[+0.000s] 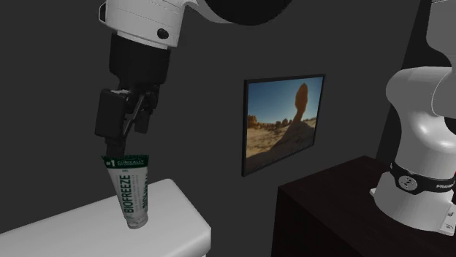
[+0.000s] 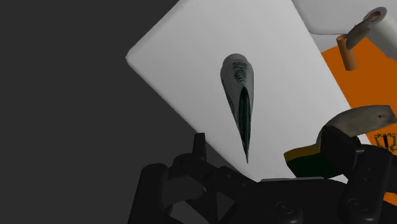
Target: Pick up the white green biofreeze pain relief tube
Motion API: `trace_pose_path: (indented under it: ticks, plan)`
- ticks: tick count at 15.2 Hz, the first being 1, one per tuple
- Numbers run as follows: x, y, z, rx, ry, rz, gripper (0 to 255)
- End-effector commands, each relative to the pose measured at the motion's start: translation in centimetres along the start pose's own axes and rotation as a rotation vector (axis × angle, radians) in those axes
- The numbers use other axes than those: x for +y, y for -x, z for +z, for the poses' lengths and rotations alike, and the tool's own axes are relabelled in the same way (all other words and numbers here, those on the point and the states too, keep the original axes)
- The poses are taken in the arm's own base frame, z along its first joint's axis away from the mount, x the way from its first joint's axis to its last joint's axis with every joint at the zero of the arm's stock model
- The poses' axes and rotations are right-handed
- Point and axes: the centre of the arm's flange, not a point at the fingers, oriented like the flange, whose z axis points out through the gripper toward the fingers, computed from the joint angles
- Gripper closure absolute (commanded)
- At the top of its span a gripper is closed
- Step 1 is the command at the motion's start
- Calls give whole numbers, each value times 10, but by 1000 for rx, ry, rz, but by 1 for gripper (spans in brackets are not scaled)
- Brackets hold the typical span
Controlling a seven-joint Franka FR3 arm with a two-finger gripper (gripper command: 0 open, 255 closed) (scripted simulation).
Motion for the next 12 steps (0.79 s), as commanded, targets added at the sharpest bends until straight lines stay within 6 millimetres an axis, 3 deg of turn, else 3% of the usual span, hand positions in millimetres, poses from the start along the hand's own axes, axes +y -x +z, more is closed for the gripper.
trace_pose_path:
  ticks: [1,2,11,12]
  plan:
    - [4,-19,18,17,-2,39,0]
    - [6,-26,23,23,-2,52,0]
    - [4,-14,61,23,-2,52,0]
    - [4,-14,62,23,-2,52,255]
